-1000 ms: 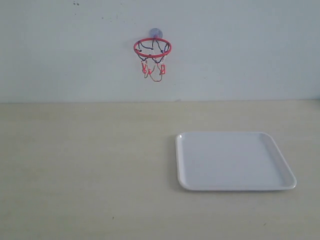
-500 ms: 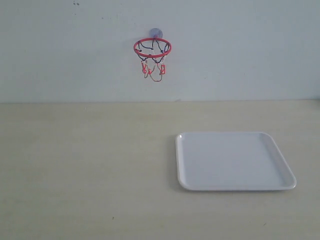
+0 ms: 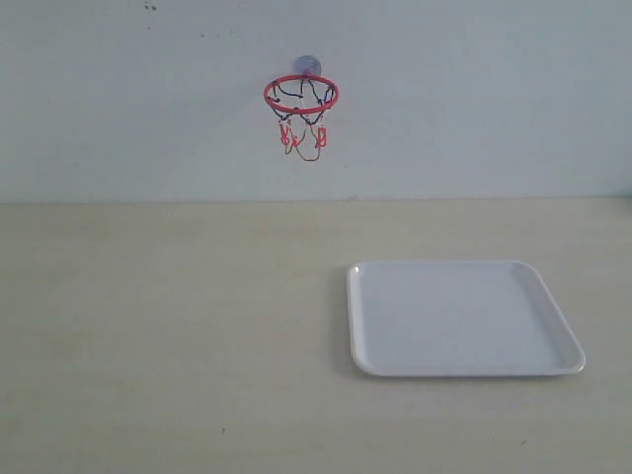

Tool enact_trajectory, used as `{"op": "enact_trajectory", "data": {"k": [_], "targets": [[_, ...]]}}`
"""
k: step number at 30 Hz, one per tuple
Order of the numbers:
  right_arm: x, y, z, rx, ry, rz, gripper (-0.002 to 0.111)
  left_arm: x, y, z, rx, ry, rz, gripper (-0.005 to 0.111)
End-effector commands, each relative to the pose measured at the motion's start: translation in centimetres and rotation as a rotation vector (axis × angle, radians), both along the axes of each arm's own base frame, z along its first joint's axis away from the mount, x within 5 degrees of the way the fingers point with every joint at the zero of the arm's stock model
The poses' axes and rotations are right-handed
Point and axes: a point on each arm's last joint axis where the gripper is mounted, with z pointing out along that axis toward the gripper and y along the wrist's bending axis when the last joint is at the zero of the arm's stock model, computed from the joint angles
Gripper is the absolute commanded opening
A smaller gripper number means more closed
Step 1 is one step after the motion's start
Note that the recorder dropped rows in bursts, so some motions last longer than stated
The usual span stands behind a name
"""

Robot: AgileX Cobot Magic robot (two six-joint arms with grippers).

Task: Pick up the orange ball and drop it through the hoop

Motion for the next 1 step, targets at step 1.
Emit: {"op": "enact_trajectory", "data": {"k": [1], "targets": [[-0.02, -0.02, -0.14, -0.016, -0.001, 0.002, 0.0, 0.0, -0.04, 0.13, 0.001, -0.013, -0.008, 0.004]]}}
